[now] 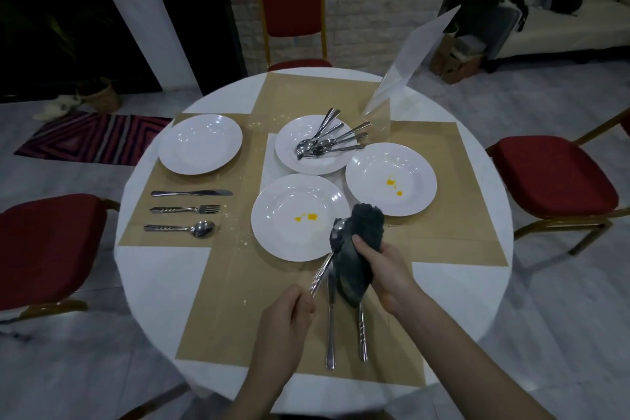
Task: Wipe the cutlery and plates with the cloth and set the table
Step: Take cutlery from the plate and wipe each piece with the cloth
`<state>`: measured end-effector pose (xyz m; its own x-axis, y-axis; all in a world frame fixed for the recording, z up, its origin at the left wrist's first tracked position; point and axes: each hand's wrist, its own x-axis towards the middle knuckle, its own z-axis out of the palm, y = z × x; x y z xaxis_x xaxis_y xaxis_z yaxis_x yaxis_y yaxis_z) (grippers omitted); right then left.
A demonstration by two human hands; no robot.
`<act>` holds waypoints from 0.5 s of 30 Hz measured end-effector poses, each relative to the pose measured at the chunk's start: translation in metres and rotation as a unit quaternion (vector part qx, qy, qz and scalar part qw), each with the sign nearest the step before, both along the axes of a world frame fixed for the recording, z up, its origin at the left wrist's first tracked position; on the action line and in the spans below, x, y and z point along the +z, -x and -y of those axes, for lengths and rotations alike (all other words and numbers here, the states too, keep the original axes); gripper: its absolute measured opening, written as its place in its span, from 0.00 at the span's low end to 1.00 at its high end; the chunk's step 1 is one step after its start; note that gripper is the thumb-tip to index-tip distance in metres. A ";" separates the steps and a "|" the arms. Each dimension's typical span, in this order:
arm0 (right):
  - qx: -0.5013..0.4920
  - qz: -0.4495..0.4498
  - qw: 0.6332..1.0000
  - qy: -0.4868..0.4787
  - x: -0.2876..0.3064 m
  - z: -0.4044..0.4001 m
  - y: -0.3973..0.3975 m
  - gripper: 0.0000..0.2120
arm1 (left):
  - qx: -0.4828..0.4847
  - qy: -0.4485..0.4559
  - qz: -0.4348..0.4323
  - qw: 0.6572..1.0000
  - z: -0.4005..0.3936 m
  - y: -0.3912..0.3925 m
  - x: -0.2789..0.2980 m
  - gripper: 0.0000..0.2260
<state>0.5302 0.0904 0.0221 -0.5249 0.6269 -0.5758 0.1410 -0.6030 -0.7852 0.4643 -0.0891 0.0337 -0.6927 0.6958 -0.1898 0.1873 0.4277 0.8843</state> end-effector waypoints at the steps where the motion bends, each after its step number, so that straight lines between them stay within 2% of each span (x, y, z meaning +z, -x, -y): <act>1: 0.028 0.002 1.000 -0.004 0.002 0.004 0.001 0.14 | 0.006 0.003 -0.029 1.000 -0.001 0.001 -0.001 0.11; 4: 0.094 -0.009 0.995 0.029 -0.003 0.031 0.004 0.14 | 0.003 0.030 -0.058 0.998 -0.011 0.002 0.000 0.11; 8: -0.020 0.004 0.999 0.049 -0.006 0.028 0.003 0.11 | -0.030 0.021 -0.038 0.999 -0.008 0.000 -0.001 0.12; 9: -0.049 0.017 0.998 0.041 -0.007 0.018 -0.001 0.10 | -0.035 0.015 -0.008 0.999 -0.005 -0.002 -0.004 0.12; 11: -0.080 0.035 0.996 0.026 -0.008 -0.002 -0.015 0.10 | -0.013 -0.008 0.138 0.990 0.000 -0.008 -0.012 0.13; 13: -0.089 0.046 0.994 0.032 -0.014 -0.017 -0.037 0.12 | 0.024 -0.021 0.288 0.957 -0.001 -0.017 -0.026 0.13; 15: -0.099 0.057 0.992 0.045 -0.024 -0.026 -0.062 0.14 | 0.026 -0.022 0.357 0.933 -0.004 -0.027 -0.045 0.11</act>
<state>0.5926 0.1168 -0.0016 -0.3241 0.6551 -0.6825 0.0971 -0.6946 -0.7128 0.4915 -0.0851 -0.0109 -0.4324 0.6829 -0.5888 -0.4769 0.3810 0.7921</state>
